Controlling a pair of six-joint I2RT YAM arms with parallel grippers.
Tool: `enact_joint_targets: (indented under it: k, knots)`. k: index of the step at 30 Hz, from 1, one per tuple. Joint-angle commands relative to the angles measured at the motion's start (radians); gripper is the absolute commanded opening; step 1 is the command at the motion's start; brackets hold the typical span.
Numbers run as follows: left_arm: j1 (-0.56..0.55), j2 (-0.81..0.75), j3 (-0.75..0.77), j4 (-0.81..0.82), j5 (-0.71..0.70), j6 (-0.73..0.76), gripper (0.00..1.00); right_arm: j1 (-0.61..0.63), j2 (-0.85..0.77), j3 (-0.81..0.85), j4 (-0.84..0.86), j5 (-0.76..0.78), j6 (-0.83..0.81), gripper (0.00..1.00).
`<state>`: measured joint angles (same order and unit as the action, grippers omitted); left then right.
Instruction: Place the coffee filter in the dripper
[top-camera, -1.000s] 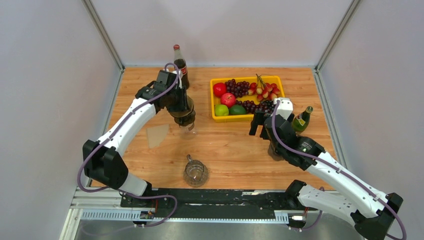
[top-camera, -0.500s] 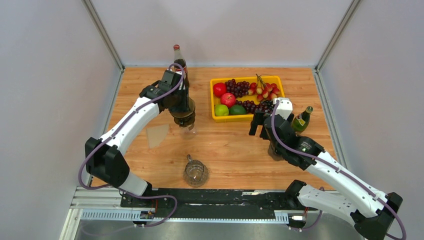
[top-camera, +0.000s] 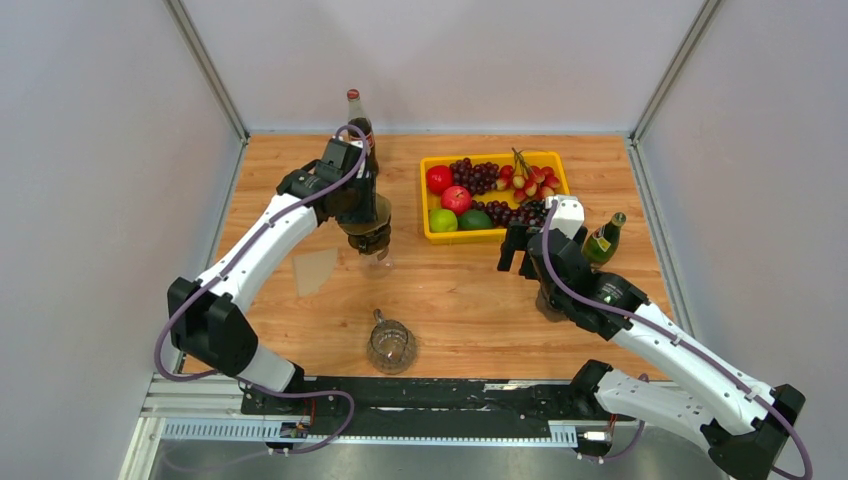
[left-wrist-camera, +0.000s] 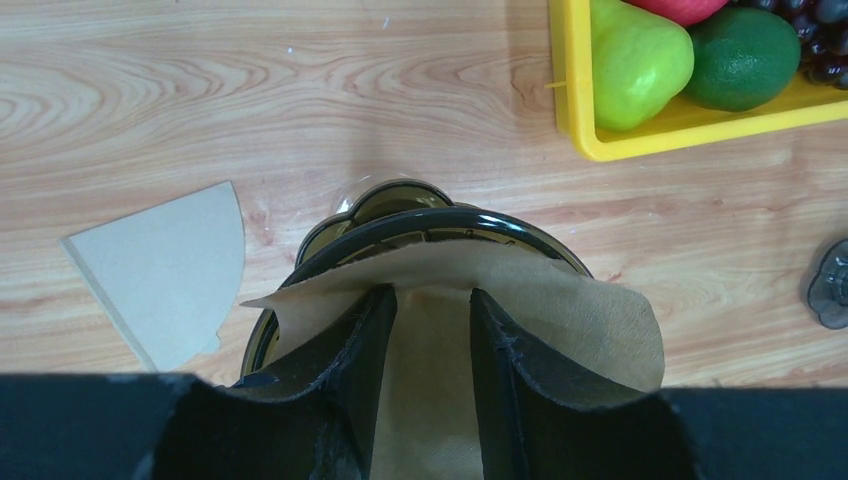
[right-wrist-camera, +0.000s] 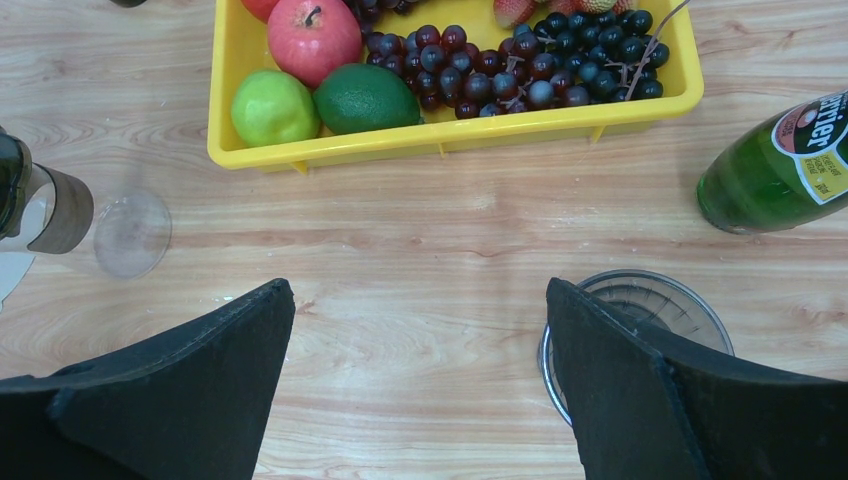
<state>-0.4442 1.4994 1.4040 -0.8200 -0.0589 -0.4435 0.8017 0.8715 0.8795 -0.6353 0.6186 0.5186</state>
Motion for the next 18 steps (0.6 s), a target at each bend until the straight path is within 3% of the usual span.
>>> enact_joint_targets:
  k: [1, 16, 17, 18]
  knots:
    - [-0.007, -0.06, 0.055, -0.001, -0.012, 0.003, 0.44, -0.006, 0.004, -0.004, 0.026, -0.002, -0.012, 1.0]
    - [-0.009, -0.119, 0.071, 0.021, 0.021, -0.001, 0.44, -0.007, 0.009, -0.002, 0.027, -0.007, -0.014, 1.0]
    - [-0.009, -0.128, 0.071, 0.023, 0.022, -0.001, 0.45, -0.008, 0.009, -0.002, 0.028, -0.007, -0.015, 1.0]
    - [-0.009, -0.133, 0.071, 0.027, 0.022, 0.0, 0.52, -0.009, 0.009, -0.002, 0.027, -0.007, -0.014, 1.0]
